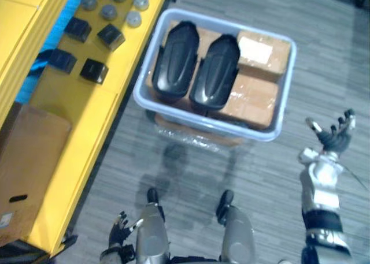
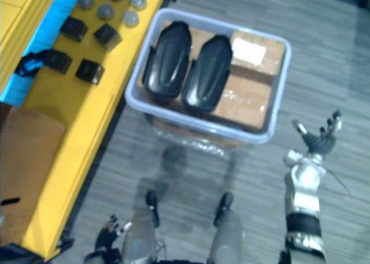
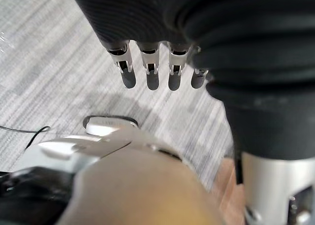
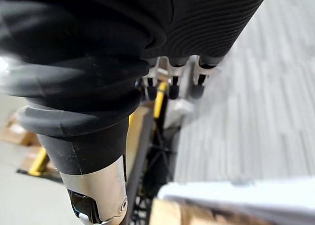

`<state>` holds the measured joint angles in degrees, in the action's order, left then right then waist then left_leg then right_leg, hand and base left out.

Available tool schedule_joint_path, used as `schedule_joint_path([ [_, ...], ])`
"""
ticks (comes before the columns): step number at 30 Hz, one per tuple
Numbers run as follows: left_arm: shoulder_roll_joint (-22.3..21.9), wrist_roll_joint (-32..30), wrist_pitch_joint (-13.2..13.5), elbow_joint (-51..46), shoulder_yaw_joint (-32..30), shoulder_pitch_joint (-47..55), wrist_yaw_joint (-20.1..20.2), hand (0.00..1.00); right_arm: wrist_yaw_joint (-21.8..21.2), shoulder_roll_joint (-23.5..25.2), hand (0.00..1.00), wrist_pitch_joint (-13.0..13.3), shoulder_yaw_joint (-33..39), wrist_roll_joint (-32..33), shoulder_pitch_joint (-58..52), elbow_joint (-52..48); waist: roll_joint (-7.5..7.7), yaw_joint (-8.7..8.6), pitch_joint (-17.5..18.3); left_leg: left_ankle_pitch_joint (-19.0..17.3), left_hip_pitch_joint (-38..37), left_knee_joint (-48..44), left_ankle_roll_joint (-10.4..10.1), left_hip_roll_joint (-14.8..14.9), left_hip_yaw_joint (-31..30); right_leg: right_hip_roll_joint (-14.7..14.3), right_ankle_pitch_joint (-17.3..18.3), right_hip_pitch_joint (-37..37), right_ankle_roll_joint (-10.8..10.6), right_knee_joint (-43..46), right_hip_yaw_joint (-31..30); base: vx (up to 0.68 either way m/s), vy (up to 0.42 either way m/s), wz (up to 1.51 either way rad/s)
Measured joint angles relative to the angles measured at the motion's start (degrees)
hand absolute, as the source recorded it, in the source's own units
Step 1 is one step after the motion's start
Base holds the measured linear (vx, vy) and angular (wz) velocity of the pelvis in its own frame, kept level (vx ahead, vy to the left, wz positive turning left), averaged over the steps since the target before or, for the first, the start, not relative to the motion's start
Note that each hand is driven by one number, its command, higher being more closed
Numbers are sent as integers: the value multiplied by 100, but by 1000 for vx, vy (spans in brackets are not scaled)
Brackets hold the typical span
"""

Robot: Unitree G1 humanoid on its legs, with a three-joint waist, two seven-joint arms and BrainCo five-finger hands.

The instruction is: Walk over and take plastic housings, then place them on the shelf

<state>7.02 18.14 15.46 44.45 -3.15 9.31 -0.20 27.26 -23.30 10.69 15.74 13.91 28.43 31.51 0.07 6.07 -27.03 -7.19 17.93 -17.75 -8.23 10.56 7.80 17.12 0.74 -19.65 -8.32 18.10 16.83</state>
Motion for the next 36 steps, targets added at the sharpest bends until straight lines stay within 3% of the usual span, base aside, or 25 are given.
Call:
schedule_joint_path([
  [6, 33, 233, -2, 191, 295, -299, 32, 0, 237, -810, 0, -56, -596, 162, 1609, 1015, -179, 263, -132, 183, 572, -19, 120, -366, -537, 124, -580, -6, -94, -708, 231, -85, 43, 25],
  [9, 41, 257, 9, 307, 404, -320, 36, 0, 394, -837, 0, -56, -845, 303, 2030, 1272, -191, 358, -140, 205, 780, -93, 145, -435, -706, 145, -691, 7, -102, -848, 362, -21, 42, 27],
  [16, 24, 439, 60, 461, 455, -388, 107, 0, 439, -847, 0, -100, -1236, 343, 2503, 1475, -207, 562, -154, 209, 832, -130, 151, -535, -885, 174, -759, 86, -115, -982, 365, 6, 11, 7],
  [26, -56, 845, 201, 815, 858, -627, 124, 0, 1083, -994, 0, -723, -1365, 566, 3124, 2523, -550, 622, -328, 266, 944, -82, 159, -572, -995, 177, -772, 45, -129, -1027, 434, 2, 0, 3],
  [30, -62, 905, 244, 872, 1038, -744, 127, 0, 1394, -1283, 0, -749, -1379, 640, 3484, 2817, -674, 744, -384, 305, 1057, -69, 151, -580, -1056, 177, -786, -31, -129, -1039, 505, -5, 1, 8],
  [34, -59, 996, 321, 895, 1095, -745, 148, 0, 1388, -1357, 0, -768, -1639, 757, 3636, 2960, -698, 791, -383, 306, 1079, -69, 151, -593, -1080, 180, -789, -39, -132, -1067, 512, 2, 0, 1],
  [36, -70, 1121, 324, 951, 1225, -781, 162, 0, 1345, -1558, 0, -860, -1805, 690, 3709, 3036, -804, 841, -391, 305, 1149, -68, 151, -613, -1144, 184, -790, -62, -134, -1073, 555, -8, 6, 8],
])
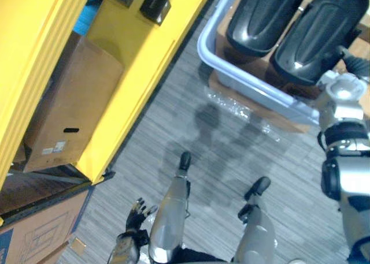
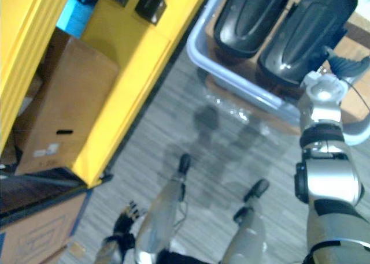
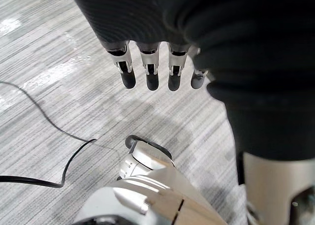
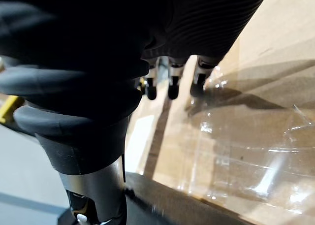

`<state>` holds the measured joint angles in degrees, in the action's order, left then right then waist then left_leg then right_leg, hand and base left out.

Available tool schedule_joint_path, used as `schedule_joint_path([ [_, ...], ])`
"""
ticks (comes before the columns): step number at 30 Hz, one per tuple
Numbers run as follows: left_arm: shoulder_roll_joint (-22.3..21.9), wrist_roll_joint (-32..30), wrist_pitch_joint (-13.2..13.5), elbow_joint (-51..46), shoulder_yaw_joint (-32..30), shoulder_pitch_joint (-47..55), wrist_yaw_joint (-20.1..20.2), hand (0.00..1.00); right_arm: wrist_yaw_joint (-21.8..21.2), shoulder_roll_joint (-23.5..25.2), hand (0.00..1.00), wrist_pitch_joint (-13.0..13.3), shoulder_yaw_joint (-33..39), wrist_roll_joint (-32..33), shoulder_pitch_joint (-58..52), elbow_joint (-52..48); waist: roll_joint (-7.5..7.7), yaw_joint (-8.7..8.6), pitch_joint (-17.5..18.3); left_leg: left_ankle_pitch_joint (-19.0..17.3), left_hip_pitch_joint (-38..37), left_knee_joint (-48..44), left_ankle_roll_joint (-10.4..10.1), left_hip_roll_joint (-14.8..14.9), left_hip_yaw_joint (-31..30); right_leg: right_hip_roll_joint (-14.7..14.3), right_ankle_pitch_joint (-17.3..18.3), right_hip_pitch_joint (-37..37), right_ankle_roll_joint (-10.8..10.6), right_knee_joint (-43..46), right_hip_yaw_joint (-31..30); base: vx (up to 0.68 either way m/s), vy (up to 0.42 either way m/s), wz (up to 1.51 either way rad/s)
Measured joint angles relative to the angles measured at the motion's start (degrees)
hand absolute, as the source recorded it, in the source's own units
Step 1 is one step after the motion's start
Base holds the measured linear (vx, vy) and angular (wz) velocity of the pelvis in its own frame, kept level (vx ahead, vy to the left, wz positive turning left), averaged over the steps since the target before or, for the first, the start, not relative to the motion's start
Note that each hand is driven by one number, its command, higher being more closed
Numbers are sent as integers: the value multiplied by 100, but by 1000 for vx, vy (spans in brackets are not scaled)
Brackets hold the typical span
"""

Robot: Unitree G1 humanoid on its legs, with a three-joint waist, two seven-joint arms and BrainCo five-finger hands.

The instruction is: Walk over and take plastic housings, then place them on the shelf

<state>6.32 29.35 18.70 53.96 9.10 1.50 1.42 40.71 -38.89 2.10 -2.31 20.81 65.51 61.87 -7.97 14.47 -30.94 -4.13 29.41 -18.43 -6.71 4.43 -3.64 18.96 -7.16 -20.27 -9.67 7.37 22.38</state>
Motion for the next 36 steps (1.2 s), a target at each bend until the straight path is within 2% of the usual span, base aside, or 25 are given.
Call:
schedule_joint_path([
  [1, 3, 0, 4, 24, 45, -18, 2, 0, -10, -53, 100, -19, -29, -42, 13, 9, -24, 20, 4, 0, 15, 1, 0, -1, -11, 0, 0, -9, 0, 0, 10, -14, 4, 5],
  [4, 0, 2, 12, 121, 93, -89, 82, 0, -83, -258, 100, -125, -231, -165, 107, 37, -64, 55, 10, 23, 127, 10, -9, -6, -49, -1, 0, -106, 0, -2, 50, -15, -1, 4],
  [8, 4, 7, 20, 122, 94, -94, 150, 0, -244, -523, 100, -483, -453, -252, 187, 84, -65, 74, 10, 28, 198, -10, -9, -9, -64, -1, -8, -161, -1, -3, 64, 0, 0, 0],
  [9, 4, 10, 20, 122, 96, -94, 150, 0, -387, -642, 100, -637, -465, -257, 230, 136, -65, 79, 11, 28, 199, -10, -9, -9, -67, -1, -7, -160, -2, -3, 68, 0, 0, 0],
  [11, 4, 11, 21, 121, 100, -94, 150, 0, -579, -778, 100, -769, -481, -355, 233, 215, -66, 89, 11, 28, 198, -13, -9, -9, -71, -1, -7, -157, -2, -2, 71, 0, 0, 0],
  [18, 8, 175, 35, 121, 187, -93, 149, 0, -867, -974, 100, -1262, -688, -983, 264, 414, -83, 150, 22, 29, 192, -23, -8, -9, -71, -1, -7, -146, -2, 0, 72, 0, 0, 0],
  [20, 17, 179, 126, 116, 247, -94, 147, 0, -1007, -963, 100, -1479, -744, -1232, 267, 465, -85, 187, 24, 29, 174, -23, -8, -8, -69, -1, -7, -133, -2, 0, 70, 0, 0, 0],
  [25, 16, 173, 259, 11, 296, -82, 143, 0, -1104, -935, 100, -1759, -965, -1598, 280, 493, -98, 218, 32, 28, 89, -22, -8, -9, -71, -1, -7, -38, -1, -1, 85, 0, 0, 0],
  [28, 68, 168, 305, -473, 297, 62, 126, 0, -1192, -881, 100, -1840, -1138, -1749, 278, 444, -98, 198, 33, 28, -46, 7, -9, -3, -55, -1, -7, 70, -1, -2, 79, -2, -2, -1],
  [31, 116, 159, 189, -1346, 290, 181, -44, 0, -1200, -789, 100, -1836, -1144, -1981, 267, 338, -98, 142, 33, 39, -250, 88, -9, -1, -42, -1, -7, 249, -1, -32, 82, 0, 0, 0],
  [34, 95, -151, -143, -2653, 300, 254, -383, 0, -1171, -762, 100, -1796, -1140, -2189, 217, -54, -96, 54, 32, 147, -608, 362, -16, -8, -37, 0, -7, 529, -1, -108, 123, 14, -22, 4],
  [36, 107, -352, -361, -3488, 238, 317, -552, 0, -1106, -761, 100, -1674, -1129, -2347, 196, -410, -91, -12, 32, 266, -825, 627, -36, 0, -20, -1, -7, 636, -1, -134, 131, 12, -20, 0],
])
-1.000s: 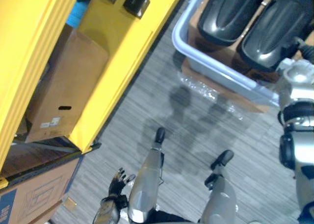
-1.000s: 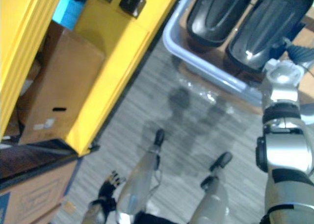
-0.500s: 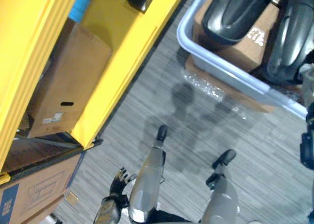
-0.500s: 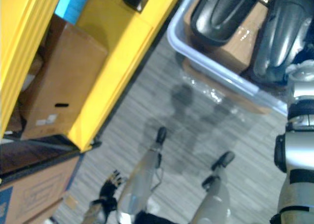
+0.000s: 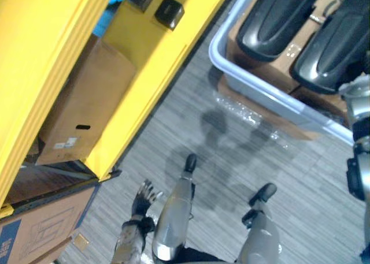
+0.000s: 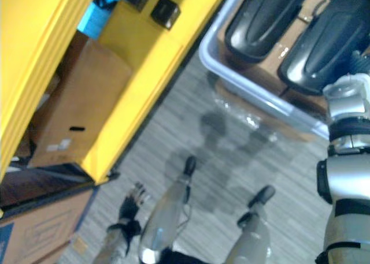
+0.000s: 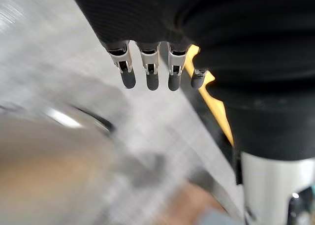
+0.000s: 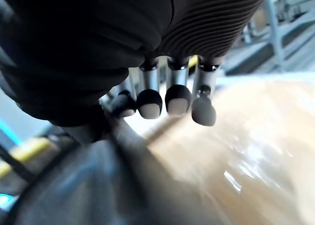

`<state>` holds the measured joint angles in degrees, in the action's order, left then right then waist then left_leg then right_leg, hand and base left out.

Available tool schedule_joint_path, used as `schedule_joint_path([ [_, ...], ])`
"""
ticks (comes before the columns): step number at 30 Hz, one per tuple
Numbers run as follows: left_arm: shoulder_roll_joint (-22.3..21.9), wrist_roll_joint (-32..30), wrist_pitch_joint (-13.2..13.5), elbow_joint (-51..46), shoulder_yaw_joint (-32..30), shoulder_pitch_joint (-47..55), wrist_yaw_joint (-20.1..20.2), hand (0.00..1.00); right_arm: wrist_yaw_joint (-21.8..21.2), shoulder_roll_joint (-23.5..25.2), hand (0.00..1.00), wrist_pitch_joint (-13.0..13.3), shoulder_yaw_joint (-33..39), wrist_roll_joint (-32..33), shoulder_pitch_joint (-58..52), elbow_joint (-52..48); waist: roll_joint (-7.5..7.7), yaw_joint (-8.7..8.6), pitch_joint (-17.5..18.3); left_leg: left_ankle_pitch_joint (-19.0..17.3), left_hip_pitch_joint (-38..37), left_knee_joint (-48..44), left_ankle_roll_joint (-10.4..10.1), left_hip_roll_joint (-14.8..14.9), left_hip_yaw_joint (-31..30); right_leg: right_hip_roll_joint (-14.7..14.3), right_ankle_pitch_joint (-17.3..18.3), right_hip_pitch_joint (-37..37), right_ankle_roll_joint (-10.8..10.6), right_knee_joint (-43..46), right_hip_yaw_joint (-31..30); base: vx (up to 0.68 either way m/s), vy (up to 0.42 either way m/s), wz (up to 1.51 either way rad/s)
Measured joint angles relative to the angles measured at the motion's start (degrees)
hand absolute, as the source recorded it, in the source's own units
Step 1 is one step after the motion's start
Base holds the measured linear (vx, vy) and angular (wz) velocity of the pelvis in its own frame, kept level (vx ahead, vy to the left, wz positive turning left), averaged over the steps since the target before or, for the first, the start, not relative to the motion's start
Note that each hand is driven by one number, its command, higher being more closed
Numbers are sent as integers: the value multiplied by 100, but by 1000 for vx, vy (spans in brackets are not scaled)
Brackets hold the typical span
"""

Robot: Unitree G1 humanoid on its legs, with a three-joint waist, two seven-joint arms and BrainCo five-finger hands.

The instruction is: Walk over and take plastic housings, then place them on the shelf

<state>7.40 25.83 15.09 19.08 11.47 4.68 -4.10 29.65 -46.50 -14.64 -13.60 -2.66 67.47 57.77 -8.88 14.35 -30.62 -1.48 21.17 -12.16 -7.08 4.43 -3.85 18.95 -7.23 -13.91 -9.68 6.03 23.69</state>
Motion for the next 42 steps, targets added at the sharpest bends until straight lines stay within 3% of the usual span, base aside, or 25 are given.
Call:
schedule_joint_path([
  [3, 74, -217, -406, -1325, -246, 150, -27, 0, 233, 105, 100, 134, 234, -201, -291, -605, 70, -155, -2, 177, -356, 391, -24, 27, 12, -13, 0, 197, 1, -19, 23, 41, -33, 3],
  [6, 276, -438, -805, -2281, -431, 252, 92, 0, 470, 385, 100, 204, 619, -396, -721, -1061, 254, -269, 96, 205, -671, 550, -32, 47, 36, -30, 0, 441, 0, -68, 36, 44, -15, -3],
  [8, 439, -443, -1116, -2681, -479, 245, 323, 0, 556, 639, 100, 232, 847, -520, -1159, -1455, 529, -300, 350, 222, -840, 677, -34, 67, 118, -65, -1, 602, -1, -224, 55, 65, -17, -8],
  [12, 593, -318, -1703, -2950, -542, 182, 869, 0, 557, 1061, 100, 322, 1077, -913, -1955, -2328, 882, -419, 974, 305, -1151, 1040, -108, 162, 152, -202, -4, 886, -4, -498, 147, 73, -35, 0],
  [17, 592, 234, -2266, -2890, -493, -247, 1161, 0, 546, 1438, 100, 592, 1242, -1403, -2587, -3191, 982, -507, 1602, 377, -1620, 1414, -188, 315, 323, -385, -8, 1206, 0, -754, 122, 60, -44, -17],
  [18, 580, 355, -2421, -2862, -479, -417, 1161, 0, 541, 1591, 100, 792, 1236, -1565, -2718, -3434, 1003, -587, 1798, 405, -1737, 1525, -215, 370, 409, -436, -14, 1226, 8, -783, 108, 39, -39, -23],
  [21, 556, 419, -2584, -2668, -352, -819, 1107, 0, 541, 1709, 100, 1266, 1236, -1878, -2976, -3975, 1035, -723, 1913, 427, -2017, 1662, -223, 400, 599, -457, -21, 1320, 18, -793, -41, 1, -10, -27],
  [28, 442, 475, -2607, -1507, -106, -1461, 433, 0, 444, 2050, 100, 2269, 1163, -2072, -3355, -4570, 1249, -992, 2218, 424, -2135, 1661, -225, 493, 875, -607, -180, 1367, 89, -1054, -256, -24, -14, -20],
  [31, 318, 594, -2589, -1191, -63, -1494, 252, 0, 351, 2126, 100, 2630, 967, -2073, -3407, -4612, 1252, -1070, 2241, 422, -2217, 1660, -225, 496, 954, -612, -206, 1382, 99, -1055, -345, -43, -4, -13],
  [37, 220, 1485, -2454, -822, 108, -1657, 188, 0, 259, 2283, 100, 2922, 686, -2187, -3593, -4612, 1278, -1070, 2317, 422, -2214, 1653, -224, 495, 947, -611, -242, 1379, 101, -1059, -344, -32, -2, -1],
  [42, 87, 1480, -2120, -430, 238, -1794, 82, 0, 126, 2480, 100, 3126, 510, -2295, -3708, -4610, 1304, -1070, 2480, 424, -2204, 1653, -227, 490, 937, -609, -253, 1378, 95, -1061, -343, 7, 0, 0],
])
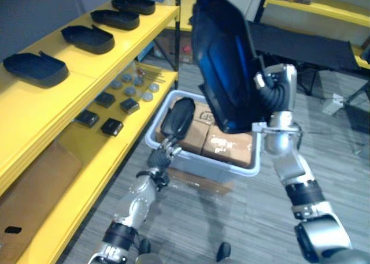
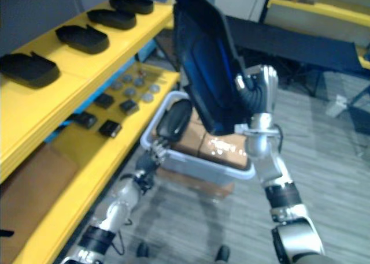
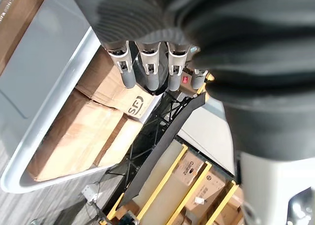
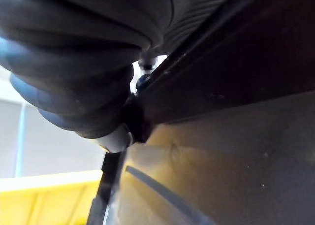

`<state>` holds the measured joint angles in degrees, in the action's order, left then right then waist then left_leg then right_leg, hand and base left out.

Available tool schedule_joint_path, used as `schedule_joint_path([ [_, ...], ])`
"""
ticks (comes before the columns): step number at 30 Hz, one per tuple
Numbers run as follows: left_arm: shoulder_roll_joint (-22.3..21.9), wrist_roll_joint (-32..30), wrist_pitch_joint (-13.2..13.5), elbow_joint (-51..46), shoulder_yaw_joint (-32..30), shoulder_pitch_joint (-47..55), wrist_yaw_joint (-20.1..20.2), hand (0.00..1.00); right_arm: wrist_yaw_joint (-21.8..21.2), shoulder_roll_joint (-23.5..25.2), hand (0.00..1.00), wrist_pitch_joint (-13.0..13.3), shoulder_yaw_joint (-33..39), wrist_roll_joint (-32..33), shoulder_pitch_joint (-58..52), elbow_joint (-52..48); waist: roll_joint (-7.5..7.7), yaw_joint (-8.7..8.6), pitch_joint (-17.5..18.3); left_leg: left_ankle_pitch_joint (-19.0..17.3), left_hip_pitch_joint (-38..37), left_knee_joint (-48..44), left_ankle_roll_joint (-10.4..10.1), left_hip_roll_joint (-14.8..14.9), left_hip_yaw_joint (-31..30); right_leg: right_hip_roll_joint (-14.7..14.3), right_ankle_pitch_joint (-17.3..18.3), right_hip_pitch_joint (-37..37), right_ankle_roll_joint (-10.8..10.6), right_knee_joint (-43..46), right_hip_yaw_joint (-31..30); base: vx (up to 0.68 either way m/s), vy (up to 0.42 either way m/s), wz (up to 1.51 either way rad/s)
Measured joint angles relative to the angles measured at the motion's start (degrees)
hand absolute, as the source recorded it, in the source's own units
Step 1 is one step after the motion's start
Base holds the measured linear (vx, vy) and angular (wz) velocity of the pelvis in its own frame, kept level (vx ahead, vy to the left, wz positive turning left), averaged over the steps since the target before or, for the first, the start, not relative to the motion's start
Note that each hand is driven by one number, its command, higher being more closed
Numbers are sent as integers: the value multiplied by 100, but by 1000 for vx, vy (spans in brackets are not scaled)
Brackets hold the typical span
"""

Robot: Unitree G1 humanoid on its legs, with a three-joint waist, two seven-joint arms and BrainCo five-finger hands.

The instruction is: Walk over and take plastic housings, then place them on the shelf

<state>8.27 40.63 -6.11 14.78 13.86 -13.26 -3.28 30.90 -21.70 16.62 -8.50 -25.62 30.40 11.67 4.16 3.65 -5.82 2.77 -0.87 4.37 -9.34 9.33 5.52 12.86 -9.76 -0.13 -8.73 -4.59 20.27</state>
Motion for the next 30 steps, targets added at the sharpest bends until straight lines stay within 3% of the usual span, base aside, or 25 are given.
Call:
schedule_joint_path([
  [10, -206, -80, 99, 45, 312, -257, -260, 0, -322, 432, 100, 112, -656, -221, -319, 373, 40, 6, 107, -1, 4, -43, 1, -12, -5, 12, -14, 8, 3, 0, -8, -3, 0, 0],
  [17, -280, -782, 263, 232, 322, -332, -424, 0, -339, 523, 100, 116, -873, -224, -320, 551, 29, 7, 113, -3, 23, -86, 1, -11, -17, 13, -16, 5, 6, -1, -5, -15, -1, -1],
  [23, -321, -761, 271, 234, 311, -483, -404, 0, -320, 680, 100, 122, -1174, -219, -327, 985, -88, 40, 195, -2, 96, -98, 1, -12, -54, 11, -27, -40, 13, -1, 14, 4, 0, 2],
  [29, -307, -712, 297, 234, 265, -483, -424, 0, -309, 772, 100, 190, -1184, -194, -329, 1025, -93, 41, 198, -3, 96, -103, 1, -15, -86, 12, -29, -18, 13, -1, 29, 0, 0, 0],
  [30, -307, -681, 326, 234, 265, -483, -427, 100, -311, 807, 100, 237, -1205, -156, -329, 1026, -93, 41, 198, -4, 96, -105, 1, -15, -89, 12, -28, -16, 13, -1, 30, 0, 0, 0],
])
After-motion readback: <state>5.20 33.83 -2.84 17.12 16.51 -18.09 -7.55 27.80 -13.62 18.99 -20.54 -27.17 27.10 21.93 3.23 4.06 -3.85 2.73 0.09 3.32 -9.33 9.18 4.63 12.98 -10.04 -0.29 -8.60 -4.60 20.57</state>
